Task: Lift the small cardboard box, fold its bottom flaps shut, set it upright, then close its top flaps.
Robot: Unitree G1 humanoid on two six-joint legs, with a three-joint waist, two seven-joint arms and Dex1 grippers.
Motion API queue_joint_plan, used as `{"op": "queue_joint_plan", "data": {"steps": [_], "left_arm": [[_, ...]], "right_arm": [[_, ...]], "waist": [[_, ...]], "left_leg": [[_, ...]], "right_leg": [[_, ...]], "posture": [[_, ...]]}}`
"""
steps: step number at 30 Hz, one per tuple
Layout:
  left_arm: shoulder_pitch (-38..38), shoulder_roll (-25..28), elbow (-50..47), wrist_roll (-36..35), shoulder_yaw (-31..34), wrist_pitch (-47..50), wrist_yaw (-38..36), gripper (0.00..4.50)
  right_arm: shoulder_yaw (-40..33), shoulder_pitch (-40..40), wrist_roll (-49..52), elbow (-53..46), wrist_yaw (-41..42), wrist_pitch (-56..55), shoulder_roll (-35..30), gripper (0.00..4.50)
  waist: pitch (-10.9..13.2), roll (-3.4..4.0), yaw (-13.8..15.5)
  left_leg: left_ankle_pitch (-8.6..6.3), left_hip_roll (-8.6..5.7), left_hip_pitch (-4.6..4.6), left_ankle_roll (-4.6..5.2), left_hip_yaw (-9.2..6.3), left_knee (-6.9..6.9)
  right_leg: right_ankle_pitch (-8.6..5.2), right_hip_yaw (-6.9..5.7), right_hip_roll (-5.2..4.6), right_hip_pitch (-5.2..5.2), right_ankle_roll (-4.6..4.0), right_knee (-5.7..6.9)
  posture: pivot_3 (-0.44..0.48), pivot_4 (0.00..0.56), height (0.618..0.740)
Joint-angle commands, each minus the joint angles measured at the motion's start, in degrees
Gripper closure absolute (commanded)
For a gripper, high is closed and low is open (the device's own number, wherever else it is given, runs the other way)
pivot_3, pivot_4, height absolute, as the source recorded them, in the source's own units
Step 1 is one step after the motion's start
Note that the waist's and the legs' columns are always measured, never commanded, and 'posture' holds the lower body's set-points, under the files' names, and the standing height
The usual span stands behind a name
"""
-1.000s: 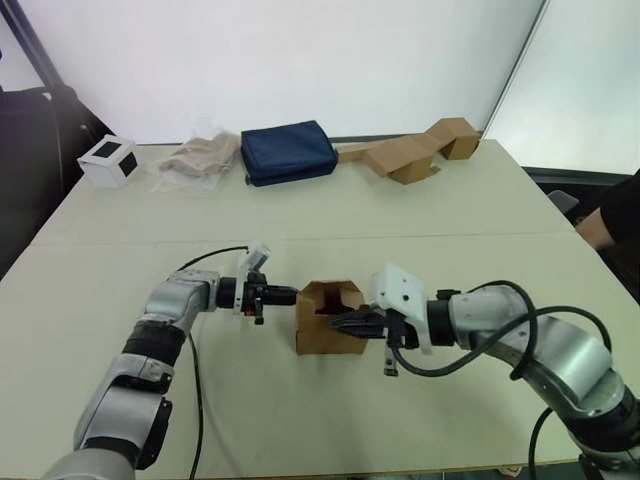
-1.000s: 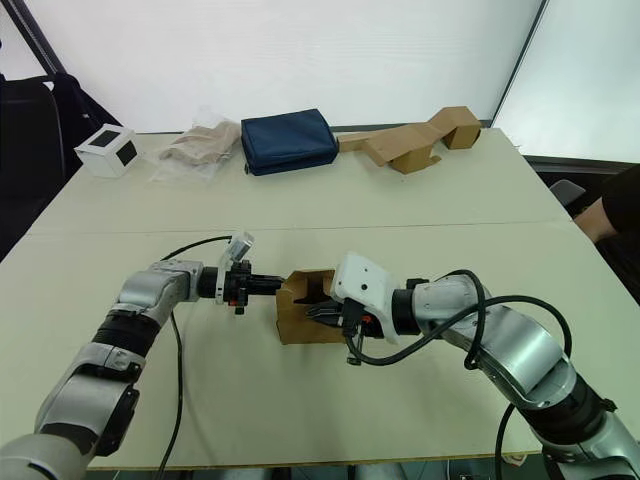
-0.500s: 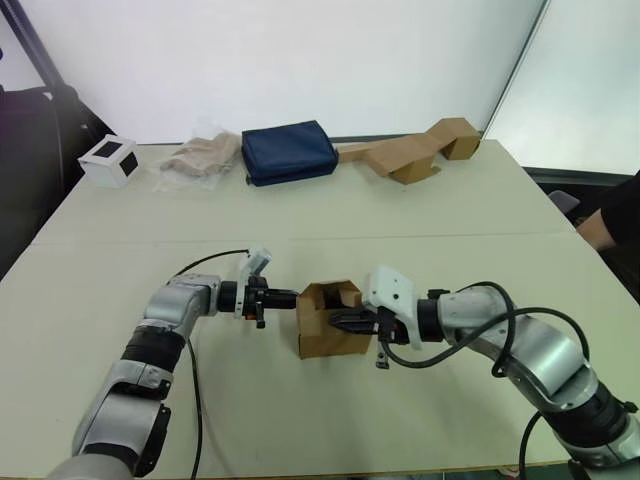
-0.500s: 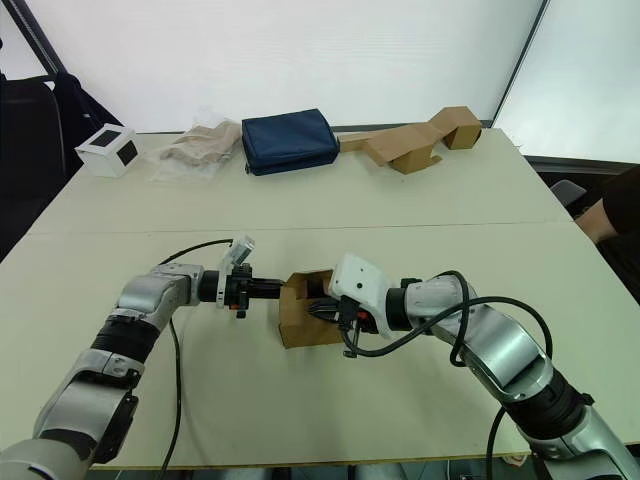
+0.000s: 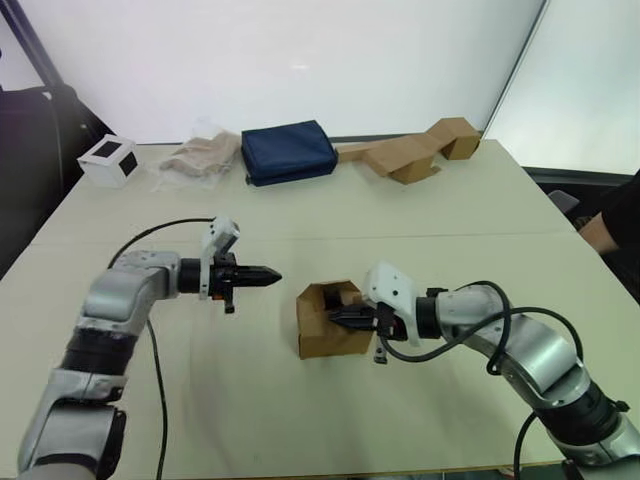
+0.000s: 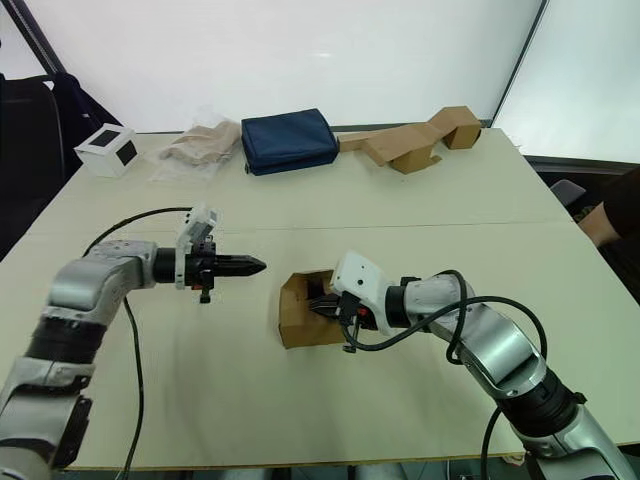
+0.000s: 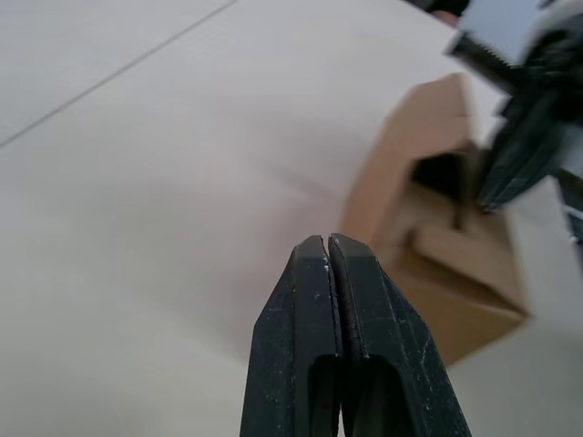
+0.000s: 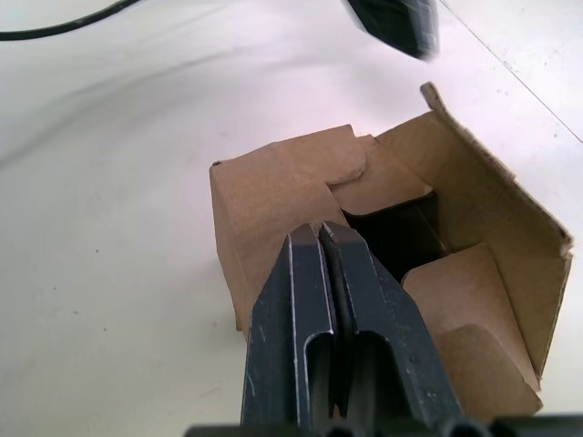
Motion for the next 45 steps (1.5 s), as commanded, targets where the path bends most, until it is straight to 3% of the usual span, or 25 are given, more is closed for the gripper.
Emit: {"op": "queue_joint_plan", "data": {"steps": [1,10,25,28,30,33,38,45], "left_arm": [[1.34,2.31,-8.38,-5.05,1.79,4.56,0.04,4.48],[5.44,0.61,-15.32,-6.18,-1.5,5.56,5.39,4.48],[6.57,-0.28,-12.97,-4.39,-6.17,1.27,5.87,4.48],[6.27,-0.44,-12.52,-4.39,-6.23,1.13,5.86,4.48],[6.0,-0.72,-12.17,-4.43,-6.23,1.08,5.98,4.48],[5.83,-0.96,-11.91,-4.41,-6.27,1.03,6.06,4.48],[5.77,-0.94,-11.26,-3.68,-6.71,0.58,5.94,4.48],[5.98,-1.0,-12.45,-5.27,-5.92,1.68,6.15,4.48]], "right_arm": [[-1.33,0.06,-0.09,-0.37,0.49,-1.54,0.3,4.5],[-0.18,-0.9,-1.98,1.63,1.43,-3.19,0.7,4.5],[-1.76,-1.09,-2.02,0.76,1.63,-3.13,1.42,4.5],[-5.94,-1.99,2.93,0.06,1.58,-1.44,3.44,4.5],[-12.91,-4.22,13.19,-0.22,0.21,3.72,6.99,4.5],[-16.17,-6.48,15.99,0.77,-0.55,5.72,7.37,4.5],[-10.78,-9.29,6.39,6.03,-4.77,3.22,5.84,4.5],[-2.22,-9.11,-1.07,8.55,-2.95,0.52,3.8,4.5]], "waist": [[0.0,0.0,0.05],[0.0,0.0,0.04],[0.0,0.0,0.04],[0.0,0.0,-0.03],[0.0,0.0,-0.05],[0.0,0.01,0.0],[0.0,0.01,0.01],[0.0,0.01,-0.12]], "left_leg": [[0.0,-0.01,0.0,0.0,0.0,0.0],[0.0,-0.04,0.01,0.0,0.01,0.0],[0.0,-0.02,0.01,0.0,0.01,0.0],[0.0,-0.02,0.01,0.0,0.01,0.0],[0.0,-0.01,0.01,0.0,0.0,0.0],[0.0,0.01,0.02,0.0,0.0,0.0],[0.0,0.0,0.02,0.0,0.01,0.0],[0.0,0.01,0.02,0.0,0.02,-0.02]], "right_leg": [[0.0,-0.01,-0.03,0.0,0.0,0.01],[0.0,-0.05,-0.02,0.0,0.0,0.0],[0.0,-0.03,0.15,0.0,0.0,-0.01],[0.0,-0.03,0.16,0.0,0.0,-0.01],[0.0,-0.03,0.16,0.0,0.0,-0.01],[0.0,-0.02,0.17,0.0,0.0,0.01],[0.0,-0.02,0.15,0.02,0.0,-0.03],[0.0,-0.01,0.18,0.0,0.0,-0.02]], "posture": [[0.0,0.15,0.74],[0.0,0.15,0.74],[0.0,0.15,0.74],[0.0,0.15,0.74],[0.0,0.15,0.74],[0.0,0.15,0.74],[0.0,0.15,0.74],[0.0,0.15,0.74]]}}
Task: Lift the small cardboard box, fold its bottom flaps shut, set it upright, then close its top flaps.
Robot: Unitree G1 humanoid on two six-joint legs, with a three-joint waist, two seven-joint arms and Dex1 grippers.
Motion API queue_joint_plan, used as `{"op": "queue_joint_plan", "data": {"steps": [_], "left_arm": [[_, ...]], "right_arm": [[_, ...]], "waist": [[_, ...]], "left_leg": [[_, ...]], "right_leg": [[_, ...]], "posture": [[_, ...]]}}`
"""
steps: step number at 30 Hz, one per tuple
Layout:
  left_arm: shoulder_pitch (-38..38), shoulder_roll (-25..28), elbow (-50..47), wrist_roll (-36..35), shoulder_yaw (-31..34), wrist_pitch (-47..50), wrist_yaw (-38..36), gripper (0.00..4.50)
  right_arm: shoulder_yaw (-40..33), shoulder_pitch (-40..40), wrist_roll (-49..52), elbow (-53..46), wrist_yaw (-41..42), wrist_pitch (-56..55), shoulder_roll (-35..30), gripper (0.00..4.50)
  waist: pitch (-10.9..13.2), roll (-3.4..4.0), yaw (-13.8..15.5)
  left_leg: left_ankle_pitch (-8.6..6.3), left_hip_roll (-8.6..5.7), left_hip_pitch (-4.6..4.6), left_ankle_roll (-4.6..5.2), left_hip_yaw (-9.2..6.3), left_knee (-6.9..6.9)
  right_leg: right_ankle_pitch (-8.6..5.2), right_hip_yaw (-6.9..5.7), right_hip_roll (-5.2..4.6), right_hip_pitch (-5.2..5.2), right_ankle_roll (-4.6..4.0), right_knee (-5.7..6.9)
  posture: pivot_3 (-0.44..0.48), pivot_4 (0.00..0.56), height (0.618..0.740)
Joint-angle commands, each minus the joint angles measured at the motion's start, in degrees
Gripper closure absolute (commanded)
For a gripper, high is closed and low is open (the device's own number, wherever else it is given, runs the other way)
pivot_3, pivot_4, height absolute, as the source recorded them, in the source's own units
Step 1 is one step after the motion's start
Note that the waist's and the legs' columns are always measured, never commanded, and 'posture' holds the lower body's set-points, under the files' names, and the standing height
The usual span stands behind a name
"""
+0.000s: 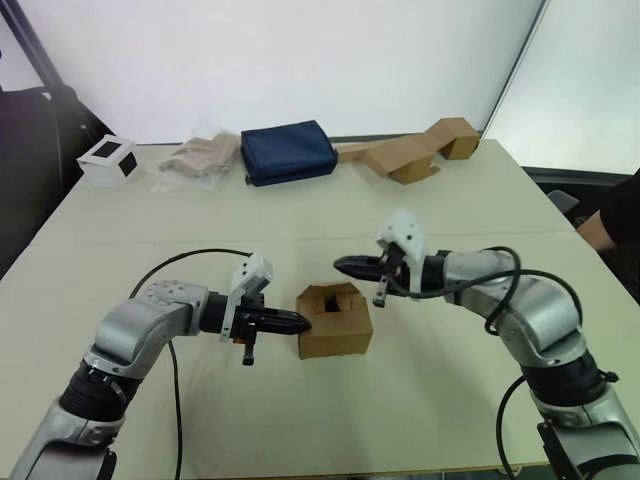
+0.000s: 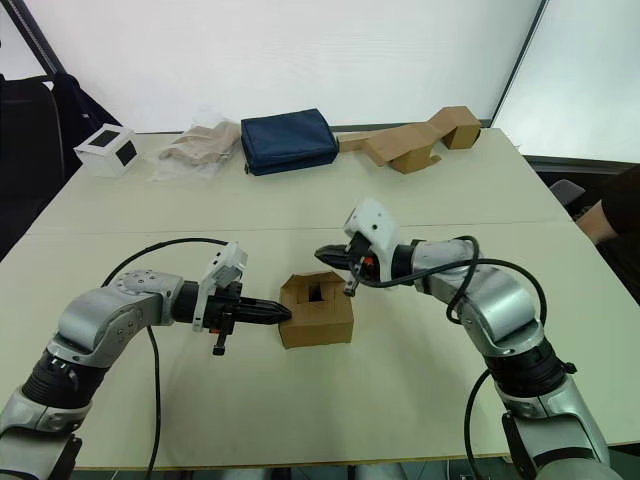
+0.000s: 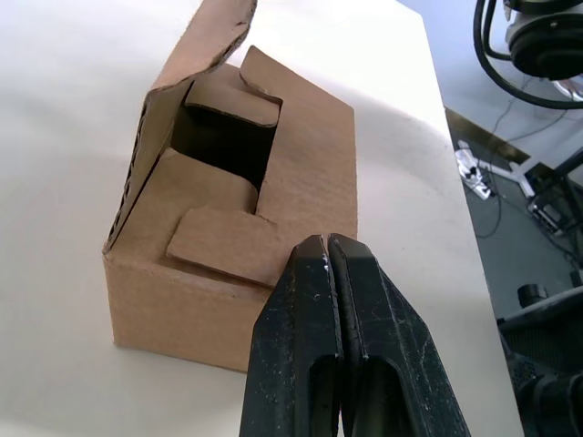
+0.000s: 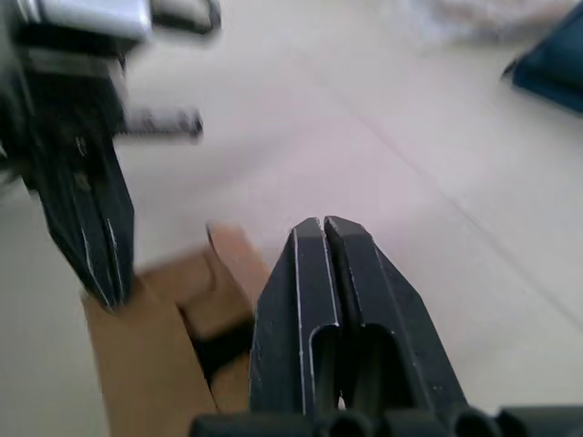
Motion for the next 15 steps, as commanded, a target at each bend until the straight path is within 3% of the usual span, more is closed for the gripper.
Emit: {"op": "queue_joint_plan", "data": {"steps": [1,9,15], "left_arm": [[-0.36,0.26,-1.67,-1.27,0.88,0.51,0.37,4.48],[-2.58,0.01,-0.19,-5.81,5.55,3.67,1.56,4.48],[-6.26,-2.9,4.71,-3.33,4.91,1.06,4.39,4.48]], "right_arm": [[2.03,-0.4,-2.71,-0.59,1.26,-2.06,-0.76,4.5],[1.19,2.19,-0.86,-4.11,2.87,-0.35,-0.21,4.5],[1.39,3.09,-1.27,-4.66,2.72,-0.28,-0.07,4.5]], "waist": [[0.0,0.0,0.04],[0.0,0.0,0.09],[0.0,0.0,0.12]], "left_leg": [[0.0,0.0,0.0,0.0,0.0,0.0],[0.0,0.0,-0.01,0.0,-0.02,0.0],[0.0,-0.02,0.0,0.0,-0.01,0.0]], "right_leg": [[0.0,0.0,0.0,0.0,0.0,0.0],[0.0,0.0,-0.02,0.0,0.0,0.0],[0.0,-0.01,-0.01,0.01,0.0,-0.01]], "posture": [[0.0,0.15,0.74],[0.0,0.15,0.74],[0.0,0.15,0.74]]}}
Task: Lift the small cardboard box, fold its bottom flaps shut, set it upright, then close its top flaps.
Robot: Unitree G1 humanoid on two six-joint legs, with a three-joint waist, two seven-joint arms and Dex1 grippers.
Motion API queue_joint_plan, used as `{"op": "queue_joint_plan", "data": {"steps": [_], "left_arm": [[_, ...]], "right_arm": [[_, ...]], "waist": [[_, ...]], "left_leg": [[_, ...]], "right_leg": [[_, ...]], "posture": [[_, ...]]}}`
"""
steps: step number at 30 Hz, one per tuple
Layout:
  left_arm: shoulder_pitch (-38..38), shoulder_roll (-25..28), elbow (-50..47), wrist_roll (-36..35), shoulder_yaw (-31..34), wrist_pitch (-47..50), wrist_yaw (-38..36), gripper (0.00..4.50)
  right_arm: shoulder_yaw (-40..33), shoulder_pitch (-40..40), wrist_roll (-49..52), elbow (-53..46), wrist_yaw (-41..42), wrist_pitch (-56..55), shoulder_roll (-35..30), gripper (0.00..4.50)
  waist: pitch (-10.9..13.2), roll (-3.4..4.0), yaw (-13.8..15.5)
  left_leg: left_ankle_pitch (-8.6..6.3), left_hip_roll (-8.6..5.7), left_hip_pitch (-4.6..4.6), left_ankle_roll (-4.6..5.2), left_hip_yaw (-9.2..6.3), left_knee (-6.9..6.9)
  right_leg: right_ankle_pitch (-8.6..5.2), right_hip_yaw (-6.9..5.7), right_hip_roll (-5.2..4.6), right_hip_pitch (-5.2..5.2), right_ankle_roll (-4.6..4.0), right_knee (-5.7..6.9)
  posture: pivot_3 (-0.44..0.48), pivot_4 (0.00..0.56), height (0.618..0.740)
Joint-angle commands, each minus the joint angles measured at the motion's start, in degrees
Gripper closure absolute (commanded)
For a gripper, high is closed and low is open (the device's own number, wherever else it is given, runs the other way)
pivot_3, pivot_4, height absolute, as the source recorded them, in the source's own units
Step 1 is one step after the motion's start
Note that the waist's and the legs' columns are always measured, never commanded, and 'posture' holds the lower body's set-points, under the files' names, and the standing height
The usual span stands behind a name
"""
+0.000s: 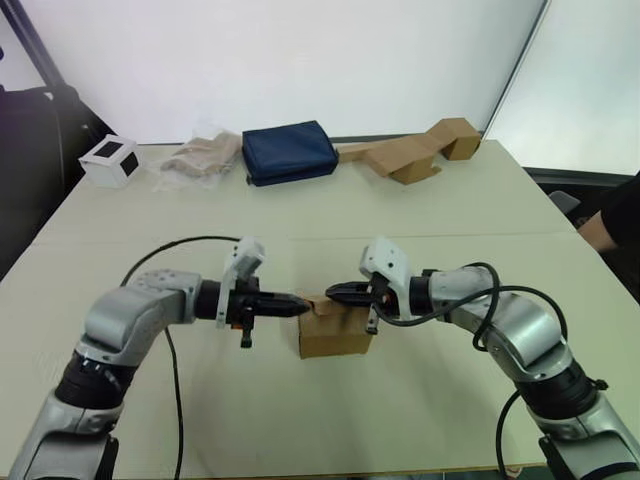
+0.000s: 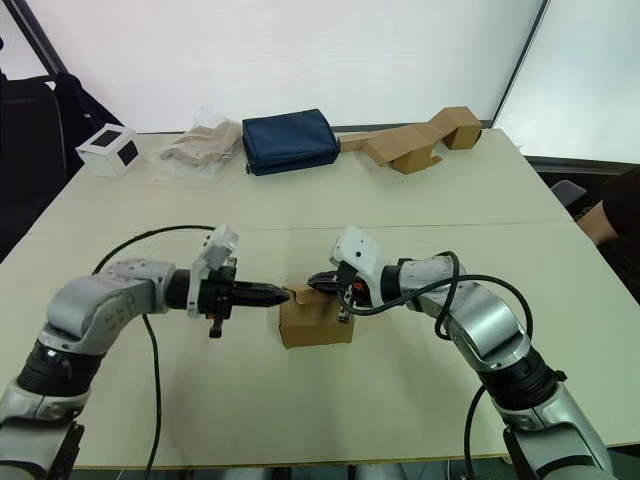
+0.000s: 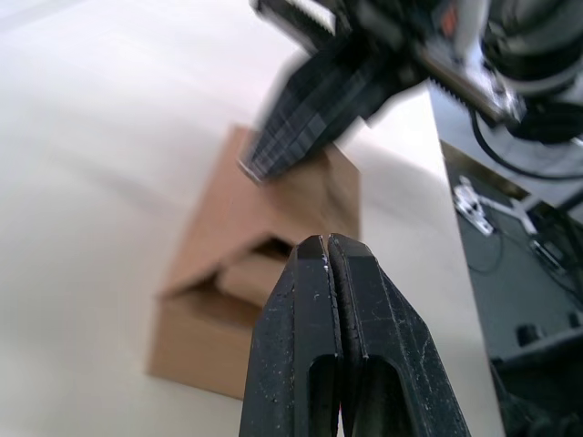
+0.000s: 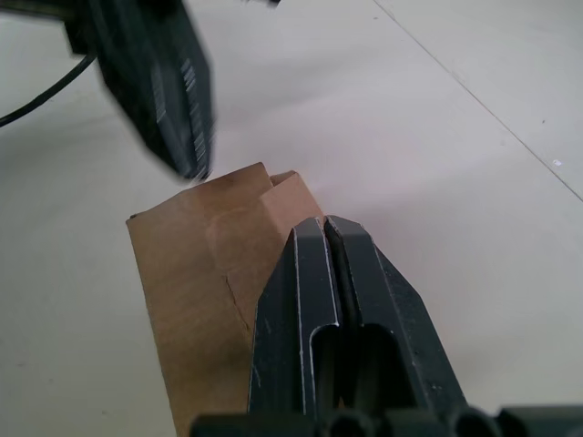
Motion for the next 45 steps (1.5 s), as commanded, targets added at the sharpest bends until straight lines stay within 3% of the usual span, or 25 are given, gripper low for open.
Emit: {"op": "queue_joint_plan", "data": {"steps": [1,8,23,45], "left_arm": [[-2.61,-3.02,2.12,1.6,-0.21,-2.72,2.57,4.48],[-3.18,-6.94,4.94,5.5,-3.46,-5.95,4.25,4.48],[-0.6,-7.17,4.2,6.38,-3.12,-6.47,5.5,4.48],[-0.74,-7.87,4.6,5.97,-2.49,-6.06,6.22,4.48]], "right_arm": [[-0.87,-0.1,0.08,-2.08,-0.04,-0.38,0.1,4.5],[-1.01,0.51,0.08,-3.05,-0.74,-0.03,0.23,4.5],[-4.98,3.91,5.63,-9.37,0.48,3.19,-1.28,4.5],[2.1,4.83,-1.93,-5.87,1.65,-1.3,-4.05,4.5]], "waist": [[0.0,0.0,0.05],[0.0,0.0,-0.07],[0.0,0.0,0.07],[0.0,0.0,0.05]], "left_leg": [[0.0,0.0,0.0,0.0,0.0,0.0],[0.0,0.0,0.0,0.0,0.0,0.0],[0.0,0.01,0.0,-0.01,-0.02,0.0],[0.0,0.01,0.0,-0.01,-0.02,0.0]], "right_leg": [[0.0,0.0,0.0,0.0,0.0,0.0],[0.0,0.0,0.0,0.0,0.0,0.01],[0.0,0.0,0.0,0.0,0.0,0.01],[0.0,0.0,0.01,0.0,0.0,0.01]], "posture": [[0.0,0.15,0.74],[0.0,0.15,0.74],[0.0,0.15,0.74],[0.0,0.15,0.74]]}}
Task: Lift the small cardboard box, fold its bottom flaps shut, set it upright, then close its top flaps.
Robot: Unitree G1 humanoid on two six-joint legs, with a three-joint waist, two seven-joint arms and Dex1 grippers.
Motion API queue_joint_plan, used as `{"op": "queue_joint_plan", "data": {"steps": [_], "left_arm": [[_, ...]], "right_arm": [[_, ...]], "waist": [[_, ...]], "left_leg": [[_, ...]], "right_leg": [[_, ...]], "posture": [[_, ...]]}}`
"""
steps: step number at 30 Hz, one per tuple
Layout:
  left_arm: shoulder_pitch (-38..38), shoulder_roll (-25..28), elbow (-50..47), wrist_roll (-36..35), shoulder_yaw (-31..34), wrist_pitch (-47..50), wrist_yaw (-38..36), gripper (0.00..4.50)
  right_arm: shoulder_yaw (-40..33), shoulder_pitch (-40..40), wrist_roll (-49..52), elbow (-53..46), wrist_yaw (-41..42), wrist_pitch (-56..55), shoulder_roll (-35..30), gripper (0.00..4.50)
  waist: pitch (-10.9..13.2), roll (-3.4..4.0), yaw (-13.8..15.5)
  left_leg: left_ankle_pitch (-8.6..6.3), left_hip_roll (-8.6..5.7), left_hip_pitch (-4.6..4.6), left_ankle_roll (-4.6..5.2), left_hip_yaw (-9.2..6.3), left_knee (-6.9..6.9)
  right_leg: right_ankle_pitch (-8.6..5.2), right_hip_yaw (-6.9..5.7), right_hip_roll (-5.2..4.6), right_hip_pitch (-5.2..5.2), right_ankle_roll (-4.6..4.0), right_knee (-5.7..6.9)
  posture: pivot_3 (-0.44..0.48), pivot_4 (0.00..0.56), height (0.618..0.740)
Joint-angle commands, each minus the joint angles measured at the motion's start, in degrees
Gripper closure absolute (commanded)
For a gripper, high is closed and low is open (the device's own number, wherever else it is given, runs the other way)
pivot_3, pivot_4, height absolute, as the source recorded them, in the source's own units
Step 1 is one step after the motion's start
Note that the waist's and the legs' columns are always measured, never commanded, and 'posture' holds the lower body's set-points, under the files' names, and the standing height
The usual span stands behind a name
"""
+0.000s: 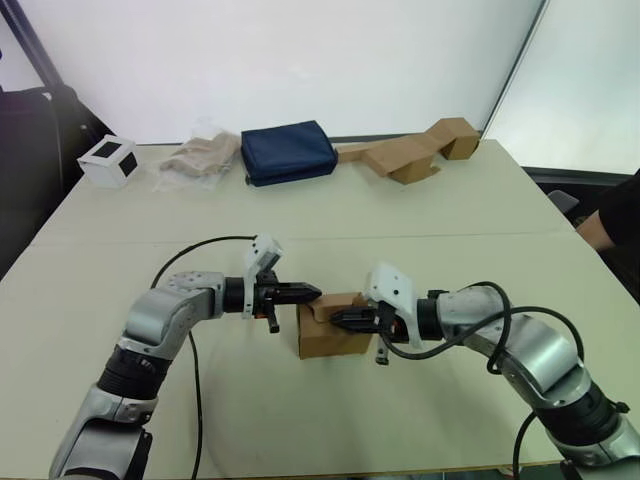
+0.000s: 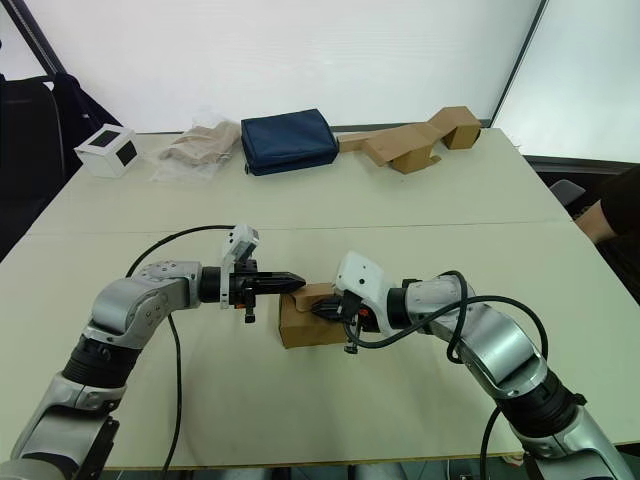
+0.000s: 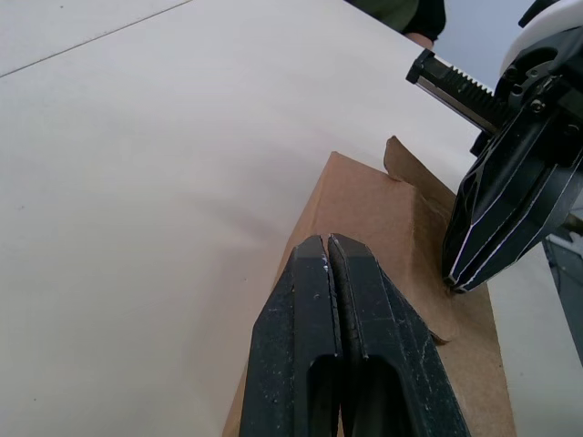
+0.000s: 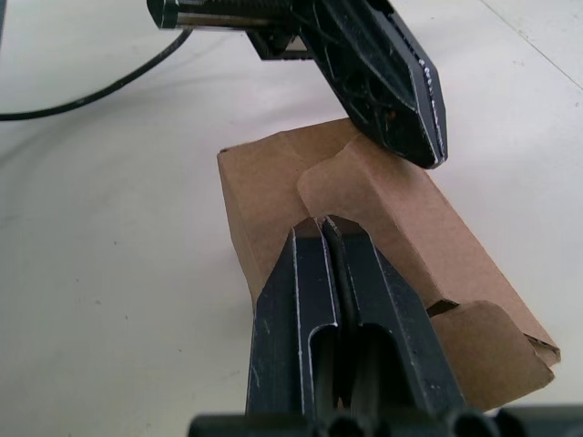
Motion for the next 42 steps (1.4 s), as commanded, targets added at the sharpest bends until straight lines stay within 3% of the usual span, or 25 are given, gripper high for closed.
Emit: {"op": "queue_joint_plan", "data": {"steps": [1,16,31,42], "left_arm": [[0.19,0.04,-1.65,-0.76,1.07,-0.13,0.02,4.48],[0.62,0.31,-3.38,-1.12,0.69,0.55,-0.24,4.48],[1.11,3.09,-4.09,4.99,-4.41,-5.55,-2.79,4.48],[-1.25,2.38,-8.42,-2.05,2.13,0.8,-0.48,4.48]], "right_arm": [[0.68,-0.62,-1.84,0.84,0.04,-1.41,-0.17,4.5],[2.29,-2.66,-5.68,3.69,-0.03,-4.03,1.06,4.5],[-2.4,-0.45,0.21,-0.2,0.83,0.66,0.78,4.5],[-10.22,-0.43,5.79,0.51,-1.75,2.18,2.93,4.5]], "waist": [[0.0,0.0,0.01],[0.0,0.0,0.02],[0.0,0.0,0.03],[0.0,0.0,0.02]], "left_leg": [[0.0,0.0,0.0,0.0,0.0,0.0],[0.01,0.0,0.01,-0.01,0.0,0.0],[0.0,0.0,0.01,-0.01,0.0,0.0],[0.0,0.01,-0.01,0.0,-0.01,0.0]], "right_leg": [[0.0,0.0,0.0,0.0,0.0,0.0],[0.0,0.0,-0.01,0.0,0.0,0.0],[0.0,0.0,0.0,0.0,0.0,0.0],[0.0,0.0,0.0,0.01,0.0,0.0]], "posture": [[0.0,0.15,0.74],[0.0,0.15,0.74],[0.0,0.15,0.74],[0.0,0.15,0.74]]}}
